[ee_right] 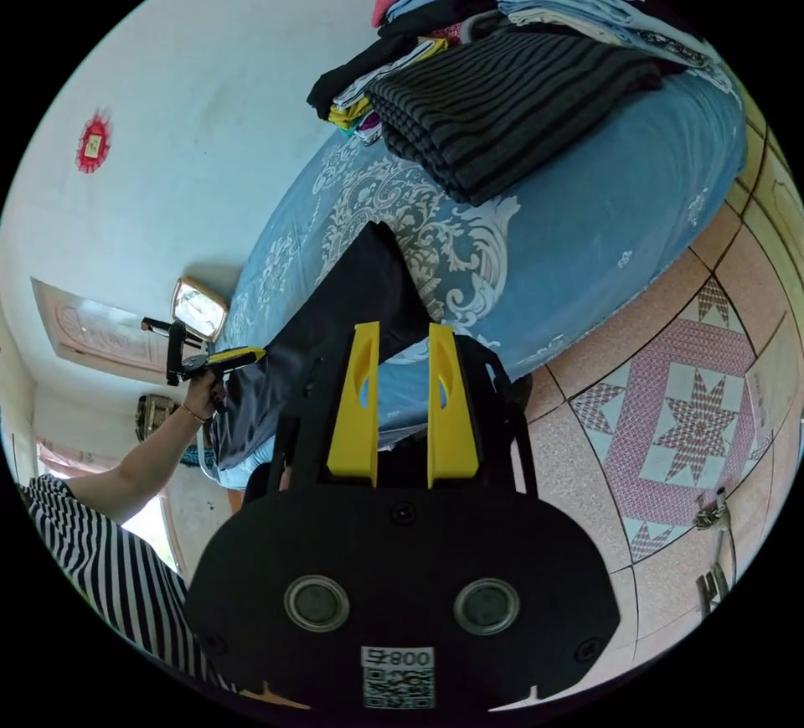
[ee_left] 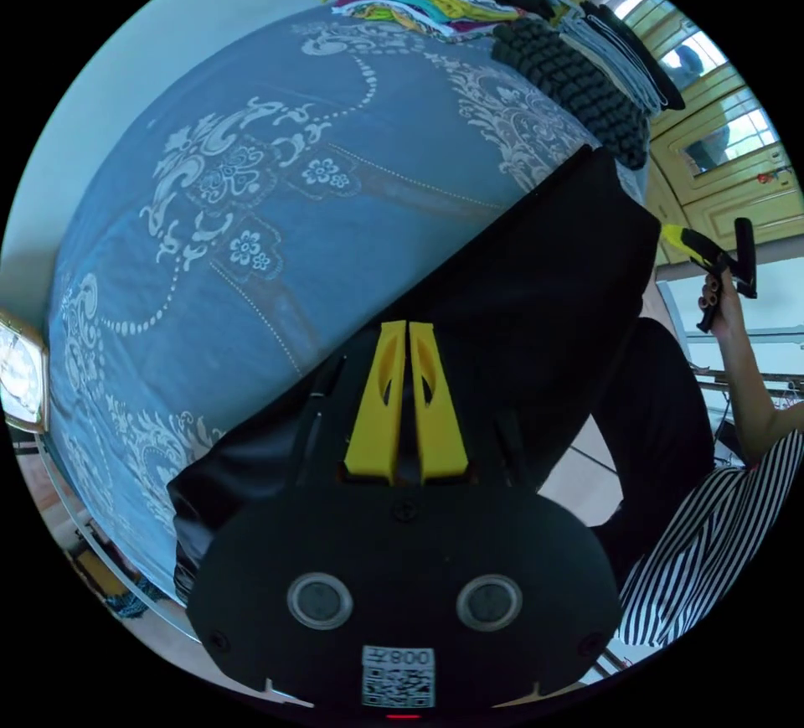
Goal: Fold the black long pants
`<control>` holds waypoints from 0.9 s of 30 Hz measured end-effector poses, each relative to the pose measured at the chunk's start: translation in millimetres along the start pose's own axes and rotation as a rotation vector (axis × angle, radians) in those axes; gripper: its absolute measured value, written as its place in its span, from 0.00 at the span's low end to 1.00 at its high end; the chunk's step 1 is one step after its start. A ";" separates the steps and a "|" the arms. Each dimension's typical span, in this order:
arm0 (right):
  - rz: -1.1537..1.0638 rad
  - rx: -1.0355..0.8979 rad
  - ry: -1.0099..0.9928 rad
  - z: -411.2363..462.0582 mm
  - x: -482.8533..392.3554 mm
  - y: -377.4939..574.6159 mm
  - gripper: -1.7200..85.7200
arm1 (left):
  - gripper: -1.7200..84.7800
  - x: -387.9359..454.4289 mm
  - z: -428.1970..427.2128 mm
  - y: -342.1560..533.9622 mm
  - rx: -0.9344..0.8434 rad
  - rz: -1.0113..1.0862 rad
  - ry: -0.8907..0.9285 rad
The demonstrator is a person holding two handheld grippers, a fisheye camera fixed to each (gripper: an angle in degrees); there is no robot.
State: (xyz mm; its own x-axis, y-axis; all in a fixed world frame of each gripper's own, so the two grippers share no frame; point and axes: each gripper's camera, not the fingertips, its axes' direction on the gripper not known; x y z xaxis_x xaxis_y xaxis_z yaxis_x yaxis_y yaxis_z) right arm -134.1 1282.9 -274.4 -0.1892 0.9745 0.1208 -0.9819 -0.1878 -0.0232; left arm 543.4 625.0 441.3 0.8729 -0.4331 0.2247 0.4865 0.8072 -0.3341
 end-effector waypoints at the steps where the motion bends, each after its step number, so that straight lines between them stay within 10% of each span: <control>1: 0.007 -0.009 -0.007 4.6 1.4 -1.4 0.13 | 0.04 -1.0 0.8 -2.0 0.007 -0.002 0.006; 27: -0.038 -0.068 -0.054 50.2 -65.8 -45.6 0.09 | 0.11 -48.9 51.0 -15.9 0.210 -0.135 0.091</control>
State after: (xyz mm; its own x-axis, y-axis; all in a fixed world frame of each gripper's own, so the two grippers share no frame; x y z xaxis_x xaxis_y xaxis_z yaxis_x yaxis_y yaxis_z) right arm -76.8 1221.1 -231.5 -0.1537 0.9722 0.1766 -0.9865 -0.1406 -0.0844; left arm 491.1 653.8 482.3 0.8050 -0.5690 0.1679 0.5887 0.8012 -0.1076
